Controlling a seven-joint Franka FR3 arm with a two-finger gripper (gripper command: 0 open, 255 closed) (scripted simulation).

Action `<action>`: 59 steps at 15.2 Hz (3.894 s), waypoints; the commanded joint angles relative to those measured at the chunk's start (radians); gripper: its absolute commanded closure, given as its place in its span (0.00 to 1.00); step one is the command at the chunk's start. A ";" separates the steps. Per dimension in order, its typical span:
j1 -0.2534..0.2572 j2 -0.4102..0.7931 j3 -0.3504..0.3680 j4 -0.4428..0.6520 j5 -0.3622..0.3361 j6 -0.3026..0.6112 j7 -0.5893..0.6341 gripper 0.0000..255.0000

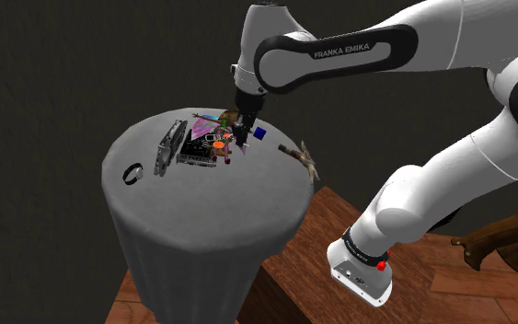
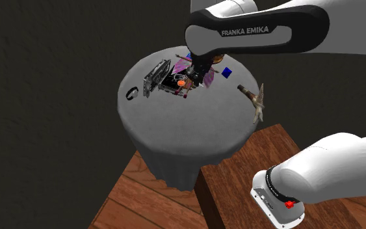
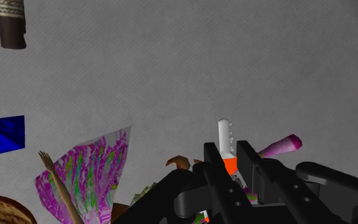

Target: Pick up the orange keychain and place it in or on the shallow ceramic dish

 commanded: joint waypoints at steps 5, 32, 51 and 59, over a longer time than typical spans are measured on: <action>-0.066 0.116 -0.078 0.114 -0.044 -0.004 -0.119 1.00; -0.213 0.564 -0.220 0.535 -0.078 0.019 -0.392 1.00; -0.213 0.558 -0.220 0.546 -0.078 0.003 -0.392 0.00; -0.214 0.542 -0.220 0.584 -0.078 -0.052 -0.392 0.00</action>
